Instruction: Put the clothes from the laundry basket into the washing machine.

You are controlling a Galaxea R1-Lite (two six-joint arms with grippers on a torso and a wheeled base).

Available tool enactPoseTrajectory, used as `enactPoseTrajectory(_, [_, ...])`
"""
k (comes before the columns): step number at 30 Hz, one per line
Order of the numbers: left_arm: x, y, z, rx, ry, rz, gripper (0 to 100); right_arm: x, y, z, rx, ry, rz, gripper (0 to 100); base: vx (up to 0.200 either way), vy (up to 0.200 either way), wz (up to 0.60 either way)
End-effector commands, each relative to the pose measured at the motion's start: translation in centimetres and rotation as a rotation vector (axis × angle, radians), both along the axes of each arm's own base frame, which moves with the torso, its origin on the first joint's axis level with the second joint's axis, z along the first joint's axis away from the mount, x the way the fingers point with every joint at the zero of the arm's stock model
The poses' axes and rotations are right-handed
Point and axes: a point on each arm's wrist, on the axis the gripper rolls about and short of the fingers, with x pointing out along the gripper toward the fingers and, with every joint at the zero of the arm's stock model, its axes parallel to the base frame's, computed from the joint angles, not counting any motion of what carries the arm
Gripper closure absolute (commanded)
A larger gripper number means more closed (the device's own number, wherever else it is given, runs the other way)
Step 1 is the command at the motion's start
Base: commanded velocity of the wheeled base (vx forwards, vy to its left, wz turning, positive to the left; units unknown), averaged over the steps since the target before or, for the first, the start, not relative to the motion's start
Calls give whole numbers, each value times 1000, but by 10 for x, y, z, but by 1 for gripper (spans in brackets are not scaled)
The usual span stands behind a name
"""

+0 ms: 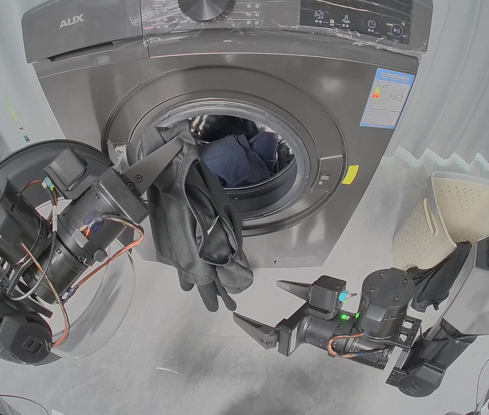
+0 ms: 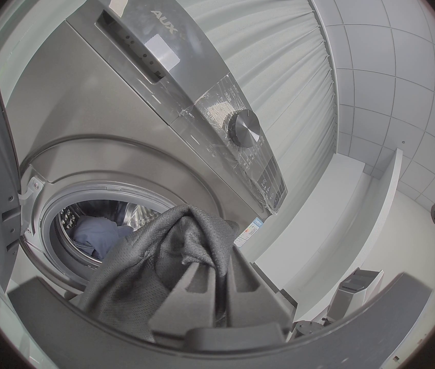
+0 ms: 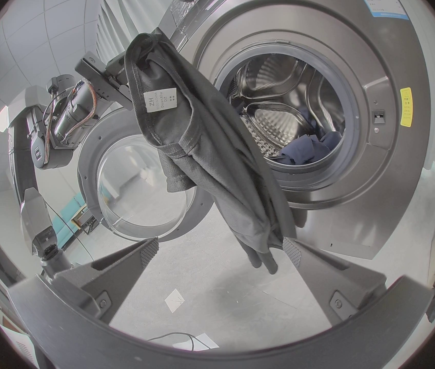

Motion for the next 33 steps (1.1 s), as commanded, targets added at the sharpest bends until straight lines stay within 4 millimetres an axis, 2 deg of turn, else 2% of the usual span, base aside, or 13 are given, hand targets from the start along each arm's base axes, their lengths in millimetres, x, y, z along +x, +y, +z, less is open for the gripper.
enactPoseTrajectory(1, [1,-1,-2,2,5,-2,100,8,10,-8,-4,1,5,0,0,0,0])
enactPoseTrajectory(6, [-1,-1,-1,1,3,-6,100,26,27,-19,5,-12,-4,0,0,0,0])
enactPoseTrajectory(12, [-3,-2,1,-3,-4,-11,100,58,41,-21,37,-73,-40,0,0,0,0])
enactPoseTrajectory(13, [-3,-2,1,-3,-4,-11,100,58,41,-21,37,-73,-40,0,0,0,0])
enactPoseTrajectory(14, [-3,-2,1,-3,-4,-11,100,68,45,-18,55,-99,-49,0,0,0,0])
enactPoseTrajectory(17, [-2,-2,1,-2,-3,-11,100,77,48,-12,79,-131,-60,0,0,0,0])
enactPoseTrajectory(22, [-1,-2,-2,4,8,-8,100,82,50,3,124,-174,-66,0,0,0,0])
enactPoseTrajectory(23, [-1,-2,-2,4,8,-8,100,82,50,4,126,-175,-66,100,0,0,0])
enactPoseTrajectory(26, [2,-2,-6,12,21,-5,100,76,44,25,158,-208,-68,100,0,0,0])
enactPoseTrajectory(31, [3,-3,-10,19,33,-6,100,67,29,44,175,-223,-79,100,0,0,0])
enactPoseTrajectory(33, [3,-4,-13,25,44,-8,100,58,12,56,177,-229,-99,100,0,0,0])
